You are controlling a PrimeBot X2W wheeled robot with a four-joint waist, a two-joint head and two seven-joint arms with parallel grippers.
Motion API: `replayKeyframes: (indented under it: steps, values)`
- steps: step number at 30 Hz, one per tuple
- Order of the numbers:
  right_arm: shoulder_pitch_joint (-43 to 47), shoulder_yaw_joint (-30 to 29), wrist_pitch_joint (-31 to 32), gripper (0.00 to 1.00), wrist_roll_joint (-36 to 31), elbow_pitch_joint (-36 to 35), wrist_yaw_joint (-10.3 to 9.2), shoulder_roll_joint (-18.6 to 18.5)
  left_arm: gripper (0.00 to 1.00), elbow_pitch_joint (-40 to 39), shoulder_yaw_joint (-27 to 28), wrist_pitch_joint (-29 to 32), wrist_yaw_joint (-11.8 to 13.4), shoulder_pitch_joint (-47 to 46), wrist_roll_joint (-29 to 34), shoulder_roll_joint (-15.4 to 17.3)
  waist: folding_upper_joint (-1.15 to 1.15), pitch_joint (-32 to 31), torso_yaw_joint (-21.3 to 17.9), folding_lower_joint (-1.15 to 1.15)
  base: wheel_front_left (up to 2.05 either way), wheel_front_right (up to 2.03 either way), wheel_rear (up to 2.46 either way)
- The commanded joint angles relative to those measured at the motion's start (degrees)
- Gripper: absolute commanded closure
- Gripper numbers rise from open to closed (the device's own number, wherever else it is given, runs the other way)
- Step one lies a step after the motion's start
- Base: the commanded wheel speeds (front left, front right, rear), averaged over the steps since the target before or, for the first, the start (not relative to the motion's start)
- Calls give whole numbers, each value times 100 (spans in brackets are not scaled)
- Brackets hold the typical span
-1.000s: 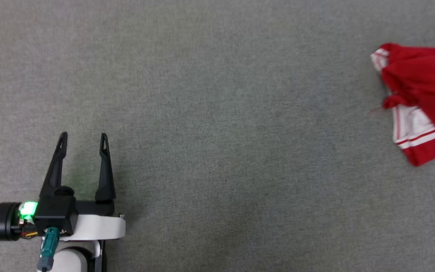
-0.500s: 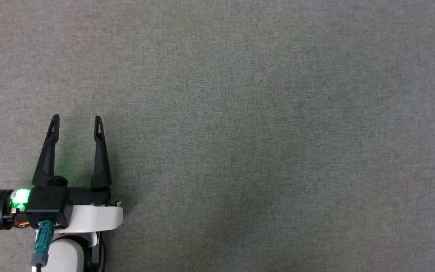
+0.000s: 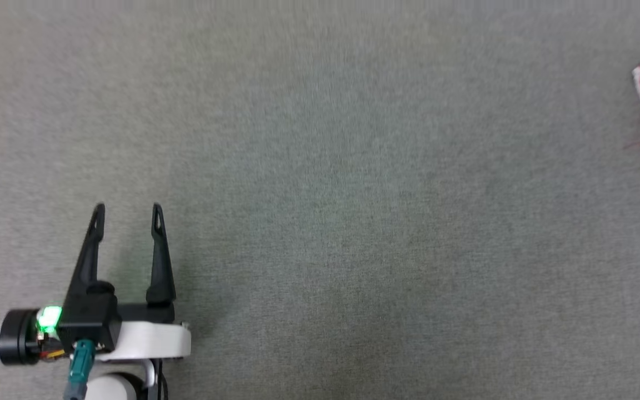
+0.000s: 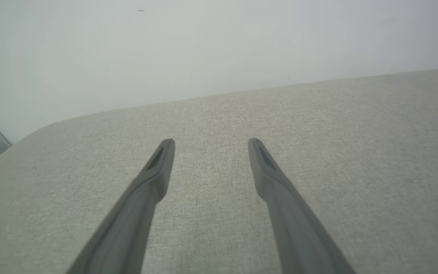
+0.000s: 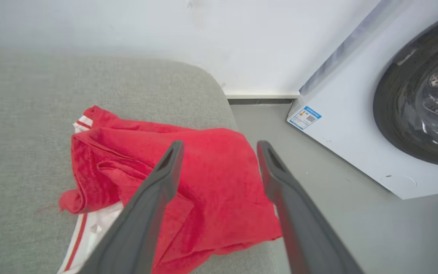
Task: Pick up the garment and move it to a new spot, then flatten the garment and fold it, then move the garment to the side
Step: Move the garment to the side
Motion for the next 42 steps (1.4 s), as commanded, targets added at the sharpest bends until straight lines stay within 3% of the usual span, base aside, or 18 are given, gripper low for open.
replayKeyframes:
  steps: [1, 8, 16, 23, 31, 42]
  values:
    - [134, -10, -111, 0, -36, -101, -9, 65, 0, 24, -6, -28, 25, 101, -17, -10, 0, -376, 47, 0, 0, 0, 0]
    - [702, -221, -1004, 0, -324, -1272, -9, 593, 0, 120, 31, -27, 26, 483, -91, -98, 0, -995, 156, 0, 0, 0, 0]
    - [1655, -417, -1764, 0, -983, -2850, -9, 1675, 0, 234, 85, -27, -23, 730, -122, -131, 0, -1482, 327, 0, 0, 0, 0]
    - [2647, -327, -2133, 0, -1232, -3752, -9, 2541, 0, 328, 30, -27, -61, 868, -80, -172, 0, -1786, 473, 0, 0, 0, 0]
    - [3672, -163, -2103, 0, -1258, -3936, -9, 3263, 0, 464, 7, -27, -111, 957, -74, -208, 0, -1994, 580, 0, 0, 0, 0]
    - [4322, 83, -2342, 0, -1203, -3705, -8, 3584, 0, 544, -49, -28, -172, 1115, -54, -233, 0, -2218, 653, 0, 0, 0, 0]
